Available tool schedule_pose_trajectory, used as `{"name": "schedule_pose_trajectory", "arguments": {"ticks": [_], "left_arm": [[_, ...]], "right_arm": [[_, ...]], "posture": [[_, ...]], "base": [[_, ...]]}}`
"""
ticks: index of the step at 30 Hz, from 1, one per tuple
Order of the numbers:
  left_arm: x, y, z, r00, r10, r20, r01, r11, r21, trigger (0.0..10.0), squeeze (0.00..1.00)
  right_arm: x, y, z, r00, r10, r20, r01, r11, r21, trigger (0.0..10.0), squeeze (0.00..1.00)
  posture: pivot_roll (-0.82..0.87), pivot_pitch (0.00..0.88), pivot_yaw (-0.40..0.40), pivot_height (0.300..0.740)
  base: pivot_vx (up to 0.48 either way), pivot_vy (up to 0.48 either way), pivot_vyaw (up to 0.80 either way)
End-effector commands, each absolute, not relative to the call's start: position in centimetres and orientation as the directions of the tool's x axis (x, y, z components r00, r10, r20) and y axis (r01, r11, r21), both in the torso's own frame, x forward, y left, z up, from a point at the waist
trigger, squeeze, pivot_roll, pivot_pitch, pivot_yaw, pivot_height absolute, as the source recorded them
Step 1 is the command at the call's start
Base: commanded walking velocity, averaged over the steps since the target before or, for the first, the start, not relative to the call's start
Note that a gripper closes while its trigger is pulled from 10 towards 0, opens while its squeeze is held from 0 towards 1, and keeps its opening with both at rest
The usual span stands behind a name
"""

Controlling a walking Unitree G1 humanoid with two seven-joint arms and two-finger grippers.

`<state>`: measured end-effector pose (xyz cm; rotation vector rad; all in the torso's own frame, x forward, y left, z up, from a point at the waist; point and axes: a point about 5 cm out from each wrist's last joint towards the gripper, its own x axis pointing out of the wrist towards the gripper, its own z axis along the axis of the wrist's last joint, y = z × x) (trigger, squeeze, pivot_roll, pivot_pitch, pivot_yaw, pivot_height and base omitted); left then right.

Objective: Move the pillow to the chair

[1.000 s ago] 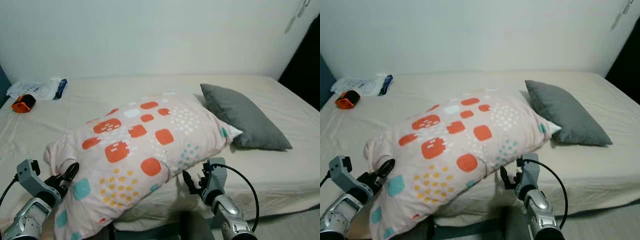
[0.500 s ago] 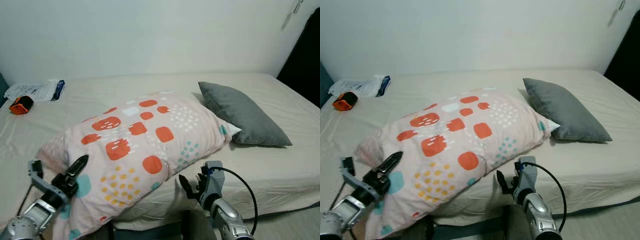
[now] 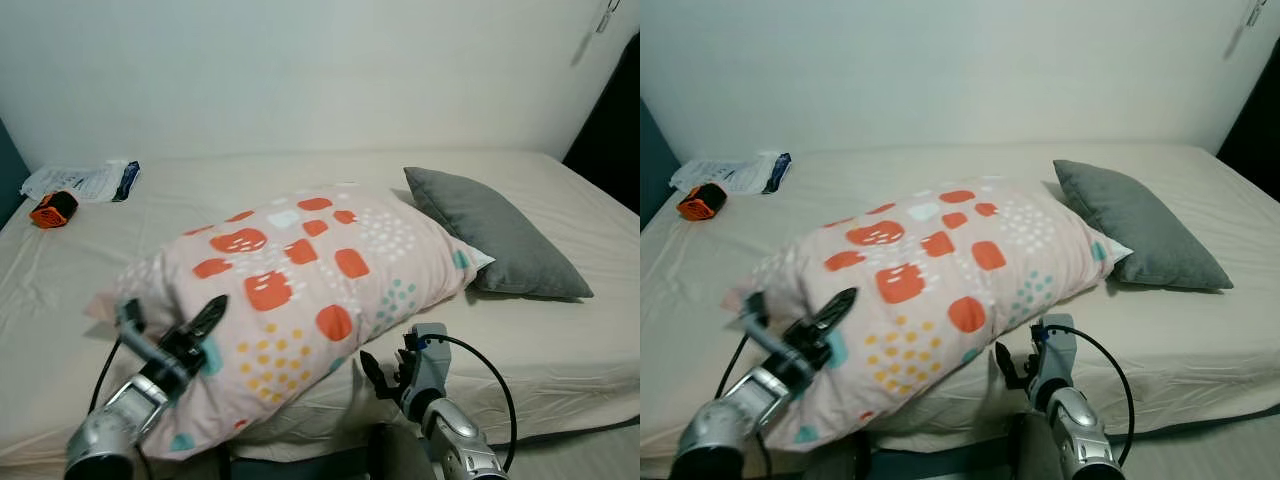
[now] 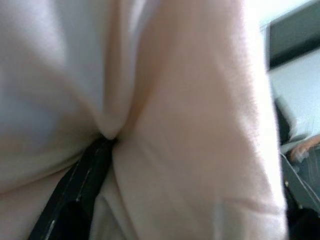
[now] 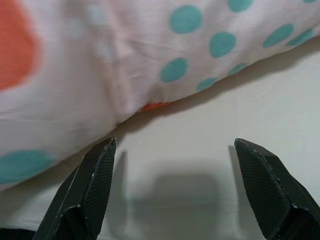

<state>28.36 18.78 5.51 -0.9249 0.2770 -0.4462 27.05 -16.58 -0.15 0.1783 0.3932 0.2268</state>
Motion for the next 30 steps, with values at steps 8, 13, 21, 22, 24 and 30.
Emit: {"name": "schedule_pose_trajectory", "arguments": {"ticks": [8,13,21,22,24,30], "left_arm": [[28.9,14.3,6.5,0.796,-0.600,-0.083,0.340,0.556,-0.758,5.2,0.00],[29.2,13.6,5.5,0.767,-0.607,-0.207,0.309,0.632,-0.710,0.0,0.00],[28.9,13.6,5.6,0.761,-0.617,-0.198,0.297,0.603,-0.740,0.0,0.00],[28.9,13.6,5.7,0.763,-0.618,-0.190,0.297,0.597,-0.745,0.0,0.00],[28.9,13.6,5.8,0.764,-0.619,-0.183,0.300,0.591,-0.749,0.0,0.00],[28.6,13.9,6.3,0.723,-0.673,-0.157,0.360,0.561,-0.746,0.0,0.00]], "right_arm": [[27.0,-16.8,-0.3,0.897,0.223,-0.381,-0.160,0.969,0.190,10.0,0.00],[27.0,-16.8,-0.3,0.901,0.208,-0.380,-0.148,0.972,0.181,10.0,0.00],[27.1,-16.8,-0.3,0.904,0.192,-0.381,-0.133,0.975,0.176,10.0,0.00],[27.1,-16.7,-0.3,0.904,0.191,-0.382,-0.132,0.975,0.177,10.0,0.00],[27.1,-16.7,-0.3,0.904,0.190,-0.382,-0.130,0.975,0.177,10.0,0.00],[27.1,-16.5,-0.4,0.906,0.182,-0.382,-0.121,0.977,0.178,10.0,0.00]], "posture": [[0.03,0.000,-0.058,0.562],[0.03,0.000,-0.052,0.562],[0.03,0.000,-0.047,0.562],[0.03,0.000,-0.046,0.562],[0.03,0.000,-0.045,0.562],[0.04,0.000,-0.039,0.562]], "base": [[0.000,0.000,0.00],[0.000,0.000,0.00],[0.000,0.000,0.00],[0.000,0.000,0.00],[0.000,0.000,0.00],[0.000,0.000,0.00]]}}
